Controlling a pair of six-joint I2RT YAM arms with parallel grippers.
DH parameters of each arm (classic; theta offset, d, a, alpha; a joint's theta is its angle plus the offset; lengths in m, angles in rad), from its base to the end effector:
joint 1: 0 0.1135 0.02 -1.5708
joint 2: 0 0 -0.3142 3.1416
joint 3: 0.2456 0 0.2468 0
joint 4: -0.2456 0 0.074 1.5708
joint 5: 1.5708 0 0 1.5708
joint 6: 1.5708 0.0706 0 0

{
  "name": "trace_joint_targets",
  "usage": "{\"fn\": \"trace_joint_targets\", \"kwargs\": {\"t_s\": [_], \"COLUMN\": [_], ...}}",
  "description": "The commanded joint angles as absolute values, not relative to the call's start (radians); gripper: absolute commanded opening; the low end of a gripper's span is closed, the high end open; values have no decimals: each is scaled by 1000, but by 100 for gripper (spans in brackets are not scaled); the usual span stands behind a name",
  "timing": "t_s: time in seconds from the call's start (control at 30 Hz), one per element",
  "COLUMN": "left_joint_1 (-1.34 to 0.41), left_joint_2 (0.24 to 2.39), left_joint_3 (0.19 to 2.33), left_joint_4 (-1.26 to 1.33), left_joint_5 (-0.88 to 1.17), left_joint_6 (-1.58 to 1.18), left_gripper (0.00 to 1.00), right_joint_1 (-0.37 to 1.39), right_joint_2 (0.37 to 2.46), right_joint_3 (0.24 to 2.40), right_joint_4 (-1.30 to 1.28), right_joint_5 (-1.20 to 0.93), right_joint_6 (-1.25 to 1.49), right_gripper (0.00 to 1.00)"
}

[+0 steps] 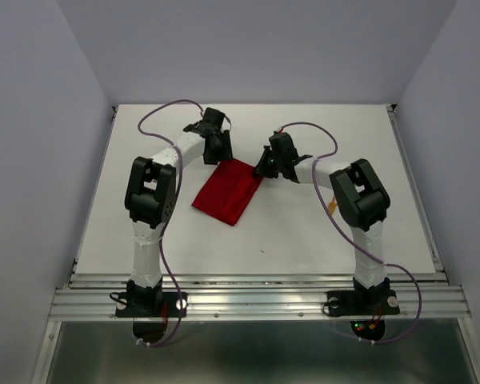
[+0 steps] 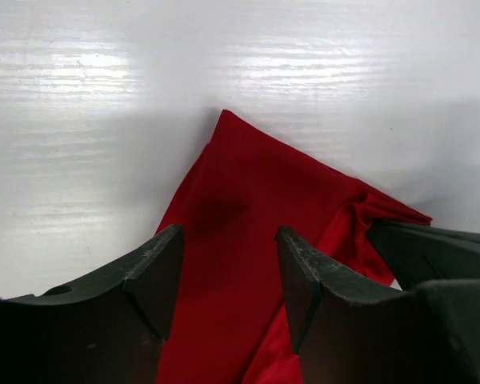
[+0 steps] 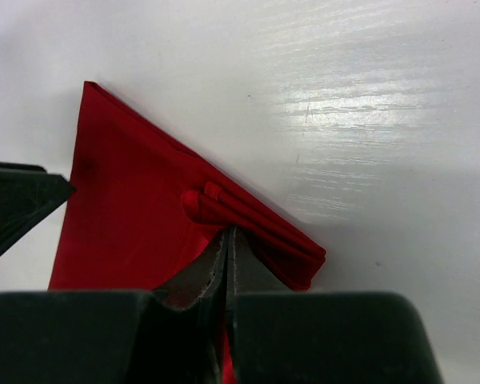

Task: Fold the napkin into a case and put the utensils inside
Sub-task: Stuff the top corner of the smaller-rectangle-folded napkin into the folded napkin.

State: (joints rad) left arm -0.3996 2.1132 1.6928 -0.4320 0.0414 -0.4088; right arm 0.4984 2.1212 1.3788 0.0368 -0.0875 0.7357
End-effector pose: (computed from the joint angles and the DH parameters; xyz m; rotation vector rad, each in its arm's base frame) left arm 0.4782 -0.2051 0.2309 0.0078 2.4656 -0.4110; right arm 0.4460 0.2498 0.1701 0.2345 2.3745 0.7226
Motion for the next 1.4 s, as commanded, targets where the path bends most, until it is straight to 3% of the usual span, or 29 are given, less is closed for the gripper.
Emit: {"fn": "trace_joint_targets", "kwargs": {"t_s": [0.0, 0.33, 0.57, 0.67, 0.77, 0.8, 1.37], "left_joint_1": [-385, -356, -354, -357, -360, -360, -433], "left_joint_2": [2163, 2284, 2301, 2304, 2304, 2304, 2106], "left_joint_3": [1749, 1853, 1839, 1839, 1841, 1845, 1753], "left_joint_4": [-437, -472, -471, -479, -483, -491, -476], "left_joint_5": [63, 158, 176, 169, 169, 169, 95], "left_joint_6": [-403, -374, -362, -356, -348, -348, -353], "left_gripper": [61, 62, 50, 40, 16, 0, 0], "right_joint_1": [499, 499, 499, 499, 499, 499, 499], "right_joint_2": [2135, 2149, 2146, 2146, 2148, 2151, 2171], "right_joint_3": [1384, 1401, 1402, 1405, 1413, 1414, 1436], "right_joint_4": [48, 34, 29, 28, 23, 18, 2], "right_joint_5": [-98, -110, -104, -104, -104, -104, -92], "right_joint_6": [710, 710, 707, 706, 706, 704, 696], "right_gripper": [2, 2, 2, 2, 2, 2, 2]}}
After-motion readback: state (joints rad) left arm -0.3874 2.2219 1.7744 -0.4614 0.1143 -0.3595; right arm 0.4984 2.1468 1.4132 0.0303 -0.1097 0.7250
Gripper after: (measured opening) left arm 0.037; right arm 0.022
